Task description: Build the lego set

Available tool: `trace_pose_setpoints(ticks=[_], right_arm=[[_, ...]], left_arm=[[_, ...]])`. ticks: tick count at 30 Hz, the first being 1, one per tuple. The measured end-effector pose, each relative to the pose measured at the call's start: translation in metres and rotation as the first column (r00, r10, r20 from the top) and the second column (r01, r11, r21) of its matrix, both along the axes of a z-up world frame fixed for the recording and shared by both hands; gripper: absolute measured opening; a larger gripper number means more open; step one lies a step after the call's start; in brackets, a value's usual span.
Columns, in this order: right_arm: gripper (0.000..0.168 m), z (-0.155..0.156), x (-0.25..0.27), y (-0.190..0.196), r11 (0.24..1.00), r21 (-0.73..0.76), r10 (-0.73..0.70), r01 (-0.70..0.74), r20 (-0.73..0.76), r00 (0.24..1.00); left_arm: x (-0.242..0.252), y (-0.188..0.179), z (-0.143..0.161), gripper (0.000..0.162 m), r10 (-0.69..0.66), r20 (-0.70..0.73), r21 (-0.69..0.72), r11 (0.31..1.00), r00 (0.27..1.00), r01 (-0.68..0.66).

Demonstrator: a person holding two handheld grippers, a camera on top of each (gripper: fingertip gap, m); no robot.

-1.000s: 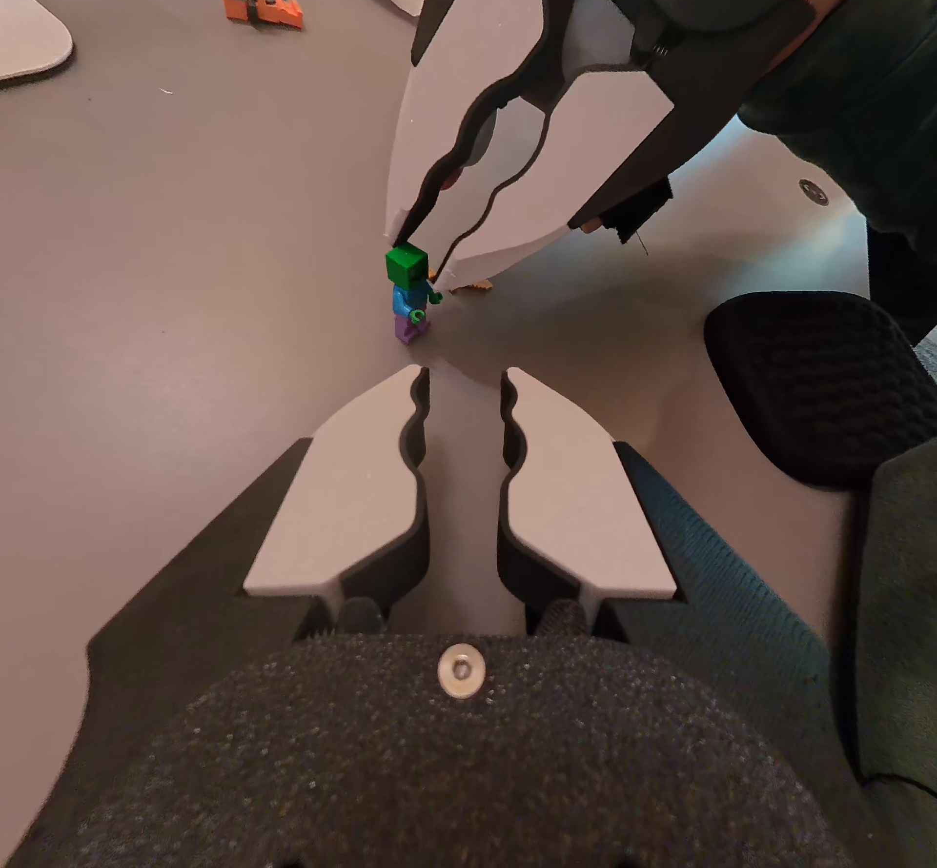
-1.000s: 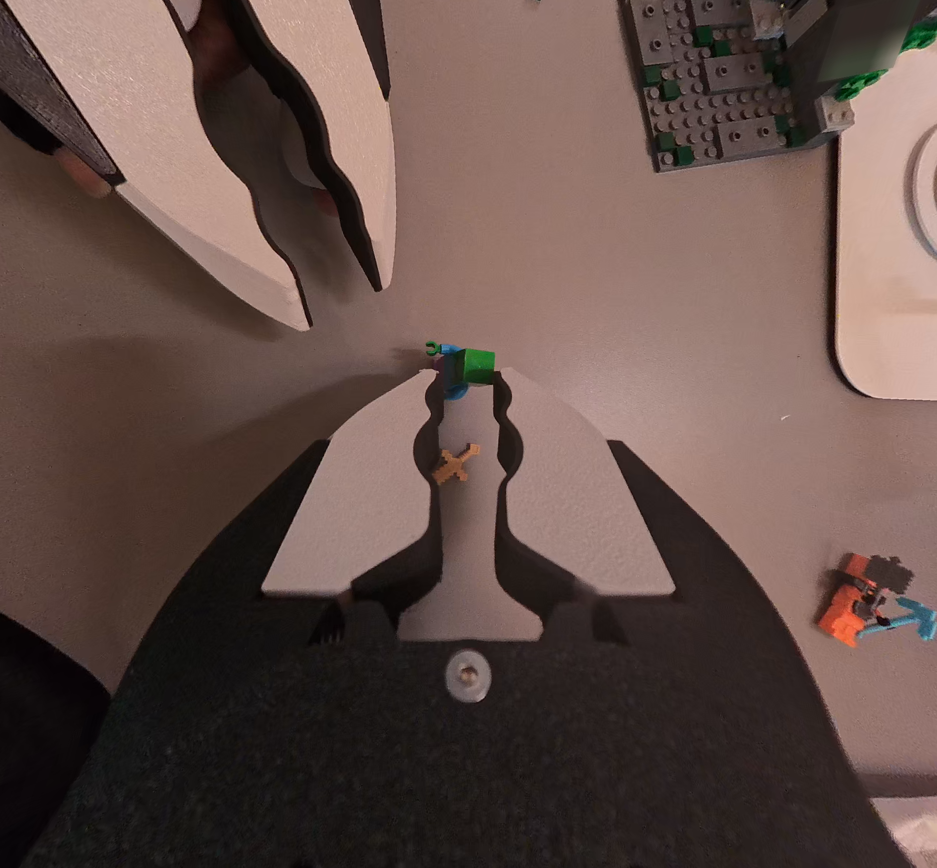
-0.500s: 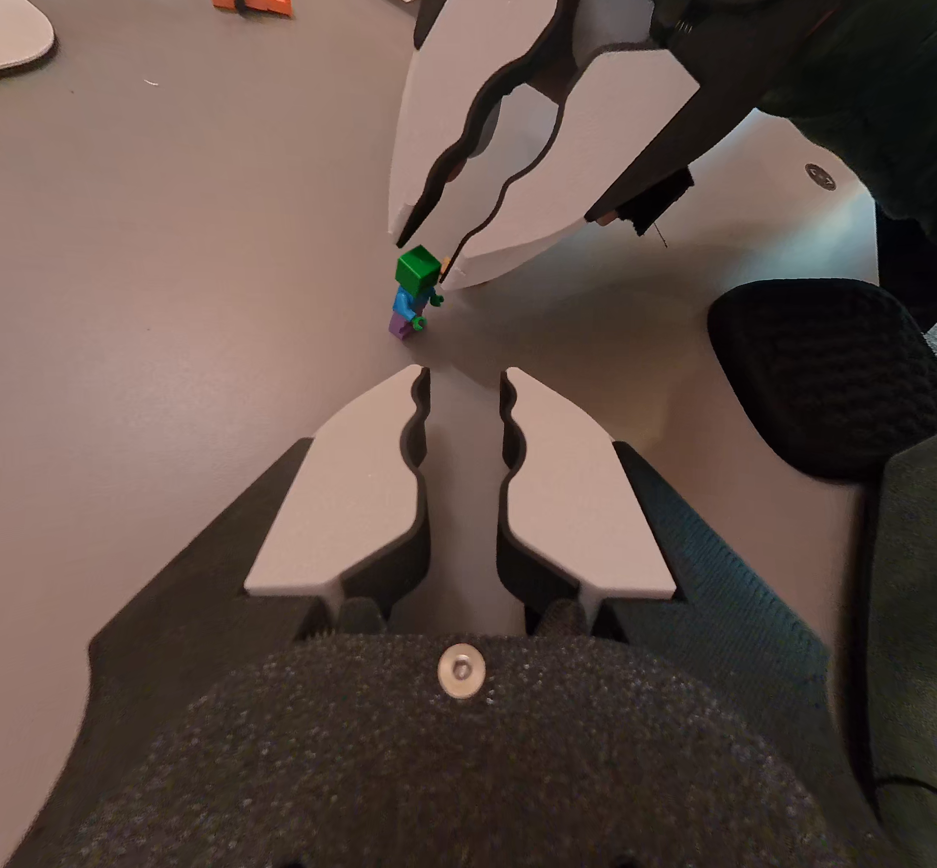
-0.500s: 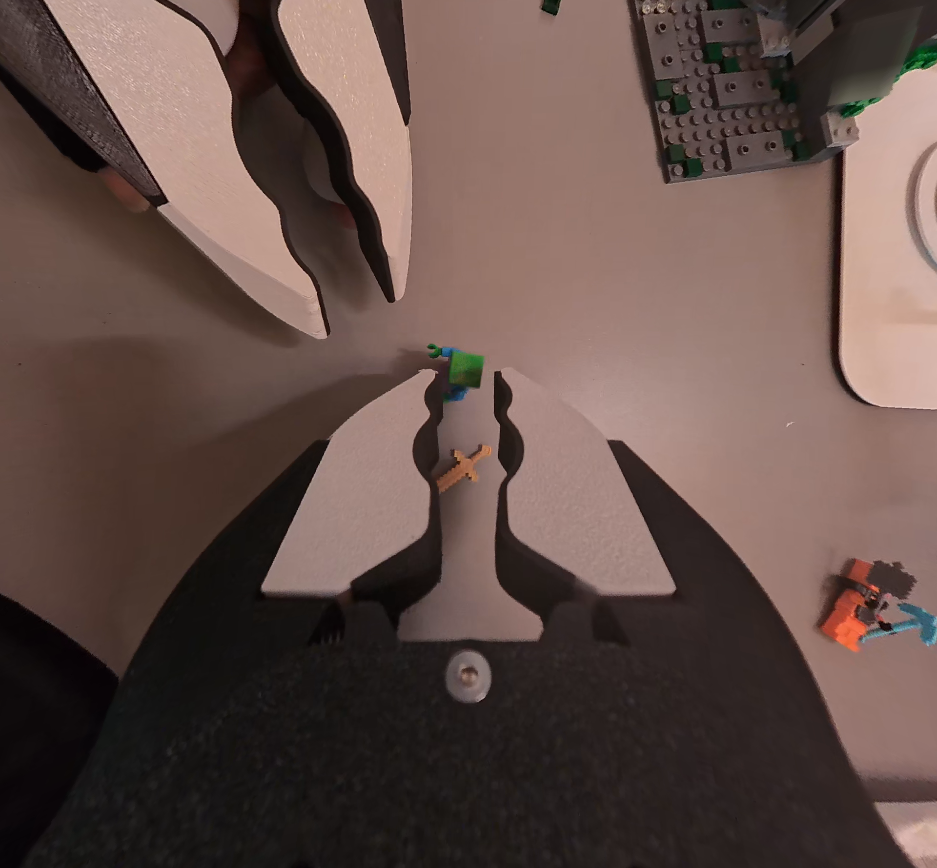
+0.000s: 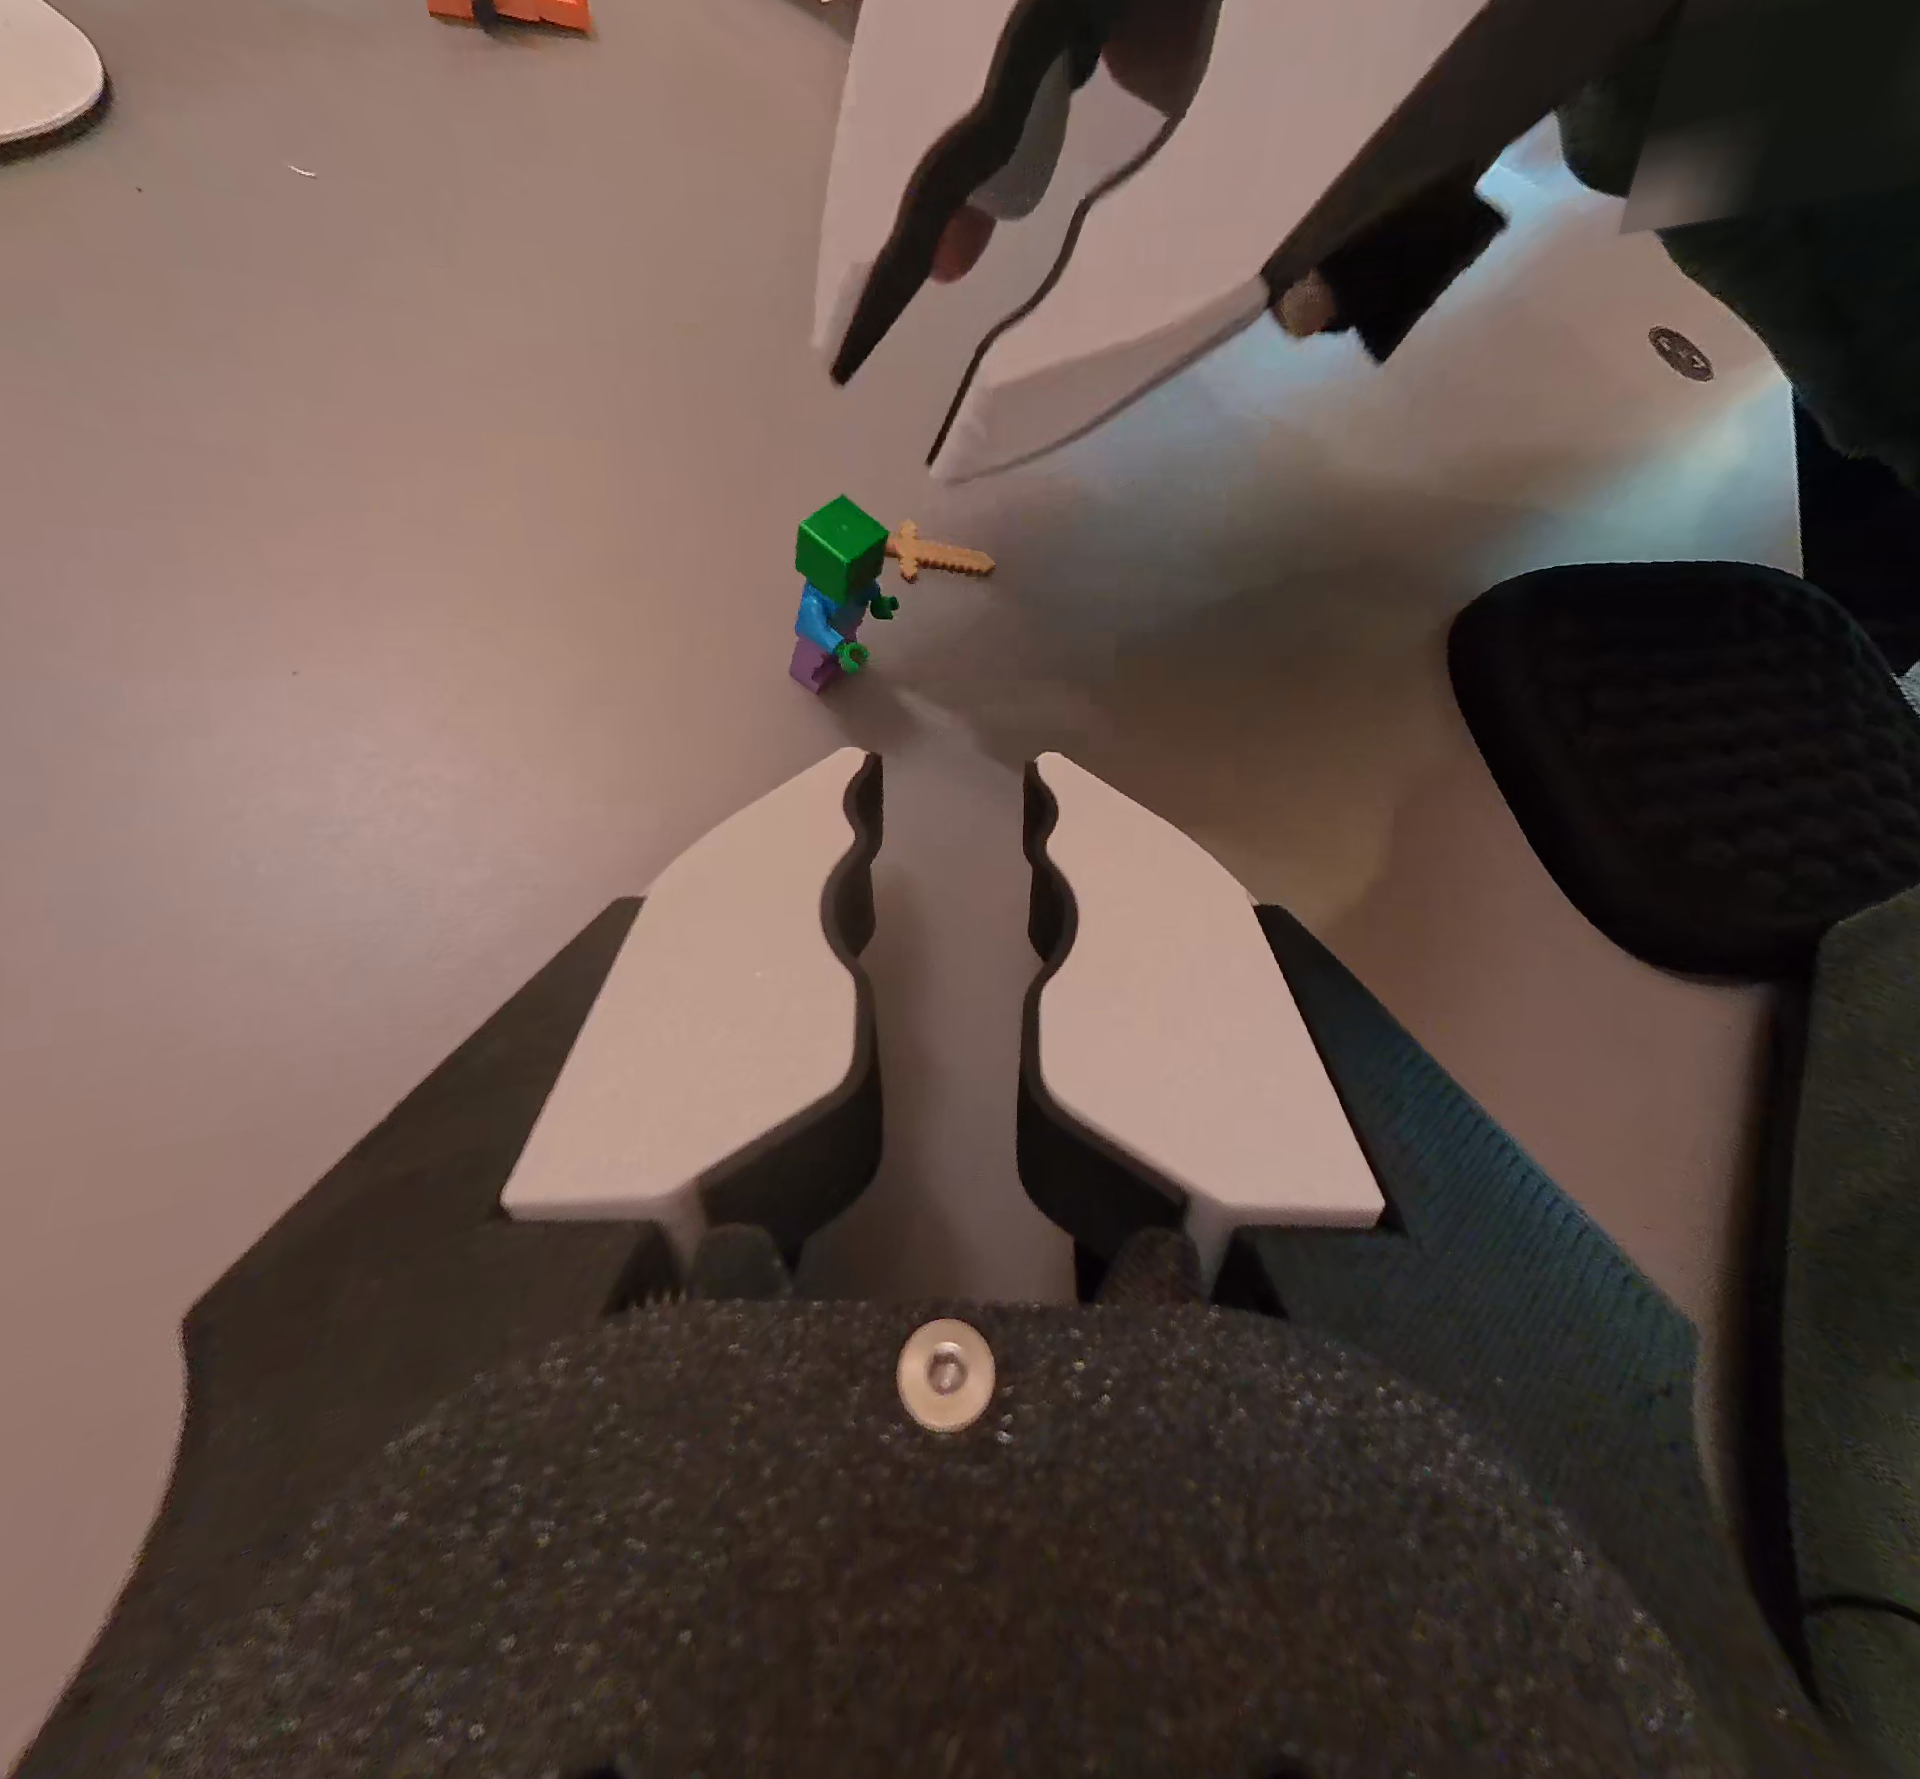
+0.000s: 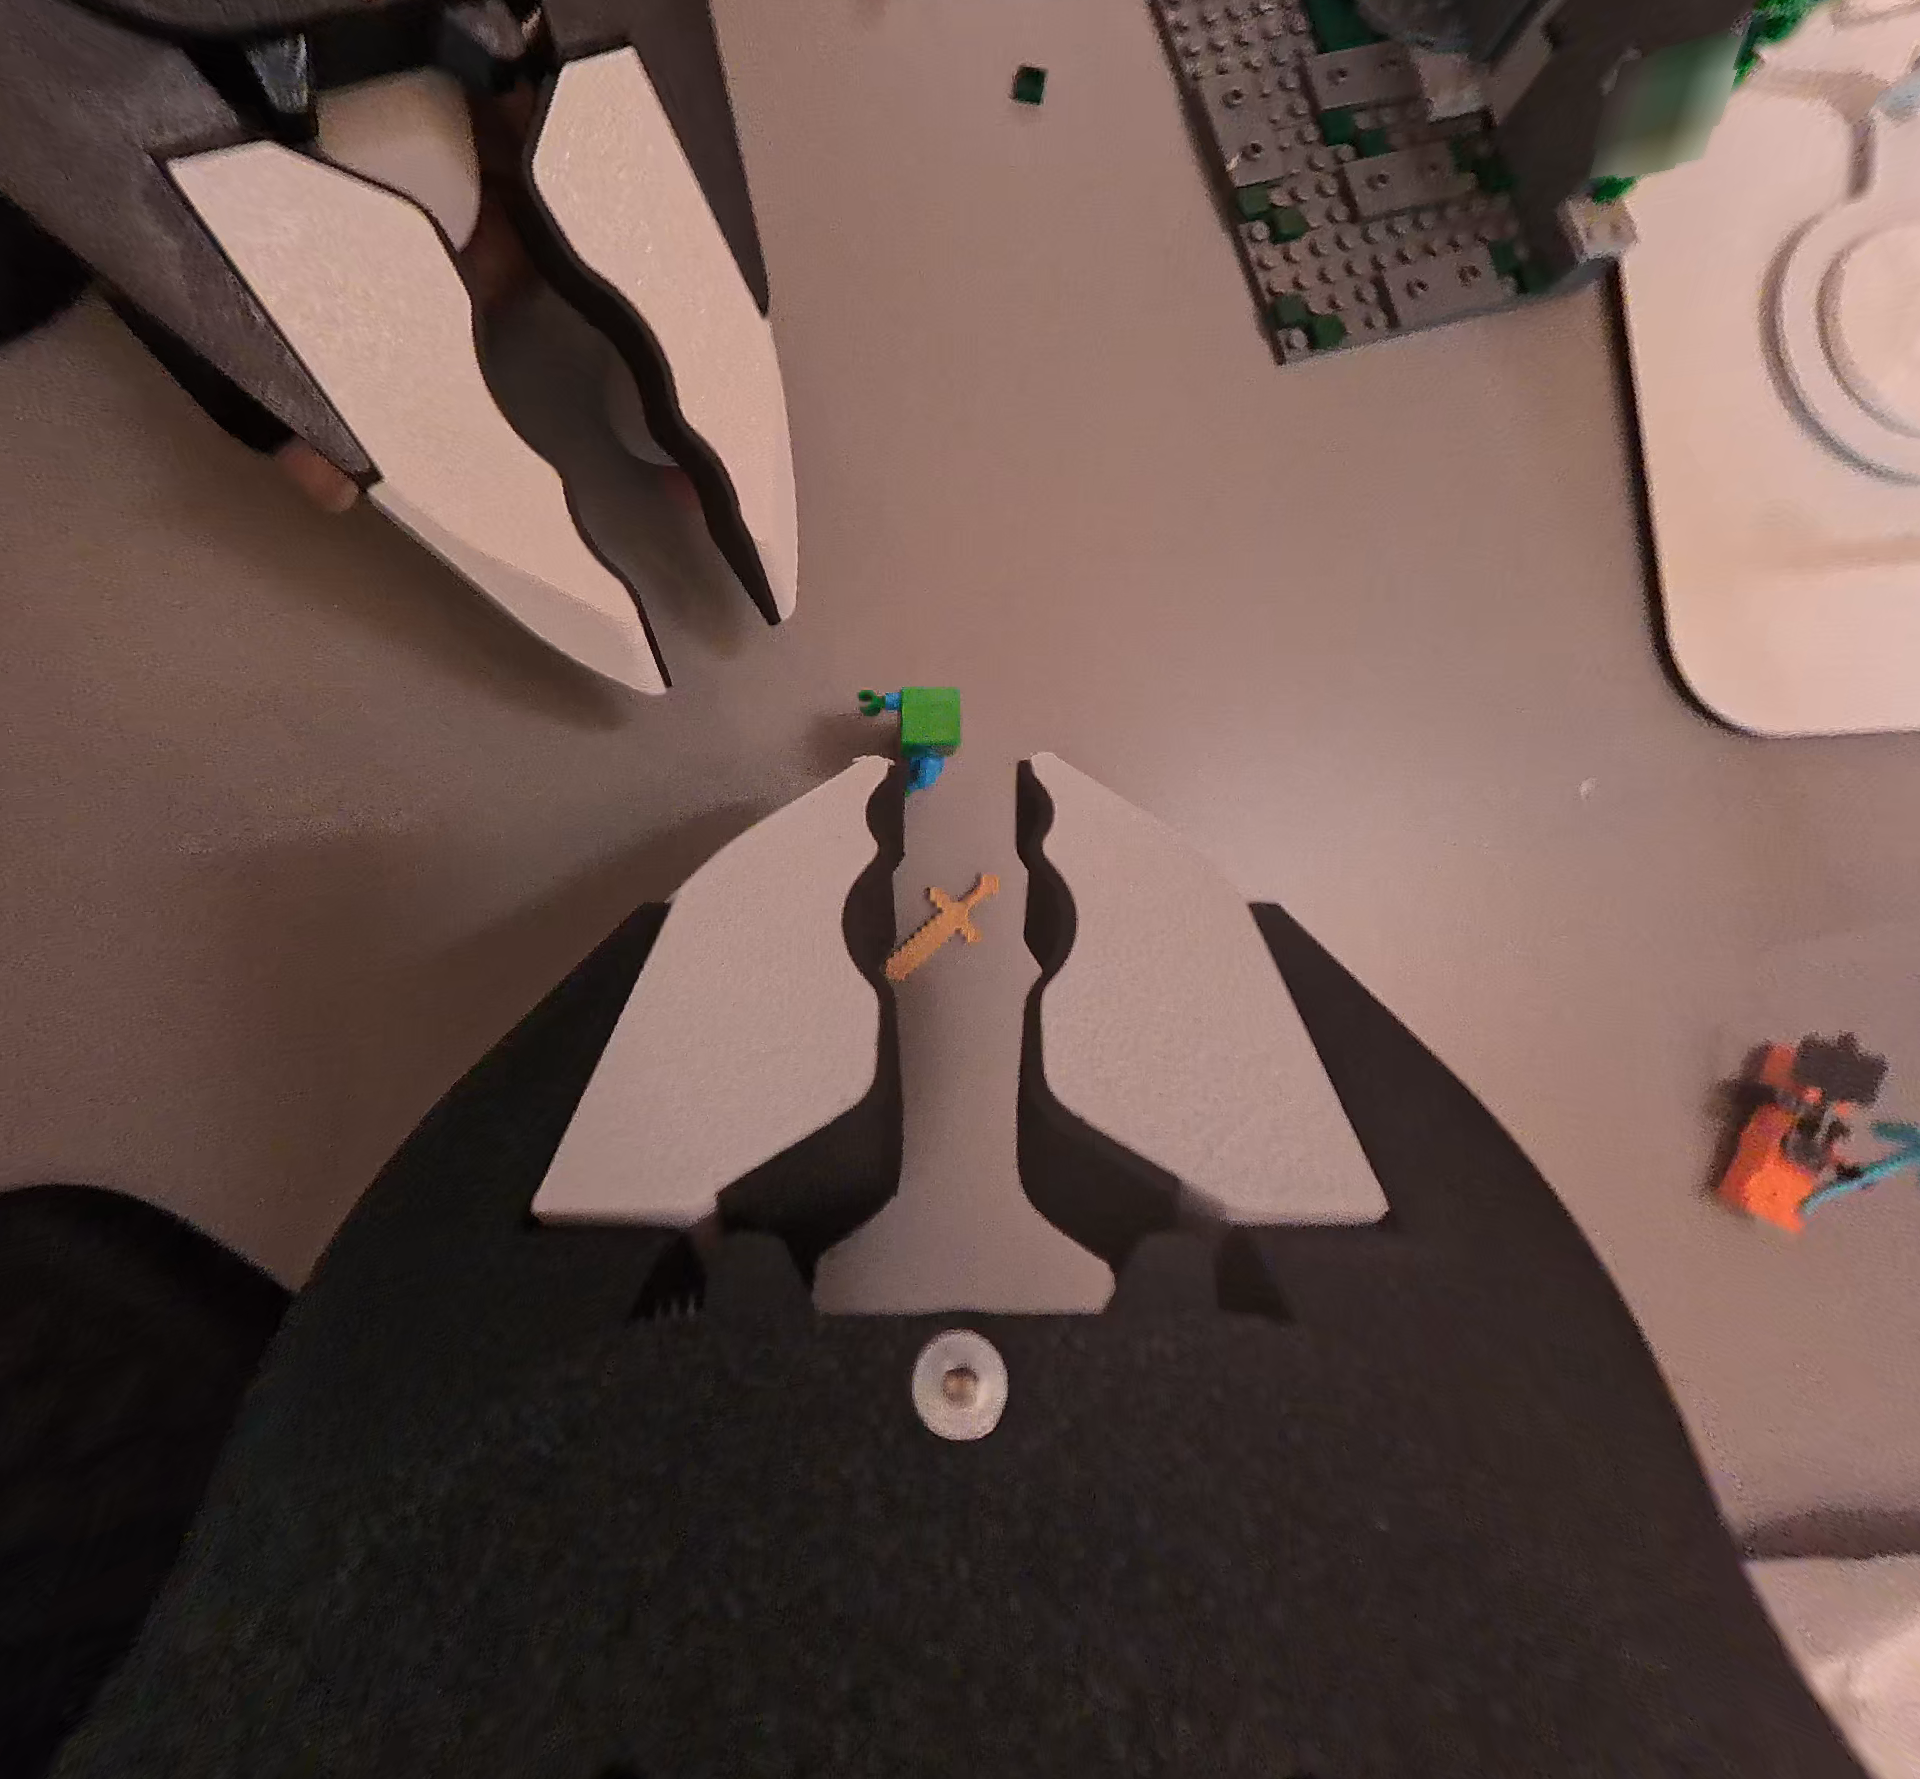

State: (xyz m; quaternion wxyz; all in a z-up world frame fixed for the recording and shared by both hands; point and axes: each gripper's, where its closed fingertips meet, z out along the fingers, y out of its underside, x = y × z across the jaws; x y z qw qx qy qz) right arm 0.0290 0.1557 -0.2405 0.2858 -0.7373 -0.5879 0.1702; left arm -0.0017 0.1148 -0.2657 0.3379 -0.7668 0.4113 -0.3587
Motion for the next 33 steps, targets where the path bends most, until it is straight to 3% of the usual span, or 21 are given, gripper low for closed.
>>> trace_pose_setpoints(ticks=[3, 9, 17, 23, 33], right_arm=[[0.022, 0.000, 0.018, -0.001, 0.992, -0.073, -0.106, 0.104, -0.028, 0.994], [0.026, -0.041, 0.041, -0.021, 0.946, -0.187, -0.259, 0.263, 0.046, 0.965], [0.017, -0.055, 0.034, -0.015, 0.920, -0.168, -0.341, 0.354, 0.099, 0.935], [0.006, -0.056, 0.037, -0.010, 0.928, -0.139, -0.332, 0.347, 0.121, 0.936], [0.000, -0.046, 0.038, -0.024, 0.990, 0.032, -0.137, 0.134, 0.134, 0.981]], left_arm=[[-0.001, 0.001, 0.002, 0.025, 0.003, 0.004, 0.013, 1.000, 1.000, -0.003], [-0.002, 0.000, 0.003, 0.024, -0.006, 0.010, 0.026, 1.000, 1.000, 0.006], [-0.001, -0.008, 0.003, 0.023, -0.029, 0.006, 0.045, 0.999, 1.000, 0.029], [-0.002, -0.013, 0.003, 0.022, -0.046, 0.003, 0.059, 0.997, 0.999, 0.045], [-0.001, -0.017, 0.002, 0.021, -0.063, 0.006, 0.058, 0.996, 0.998, 0.062]])
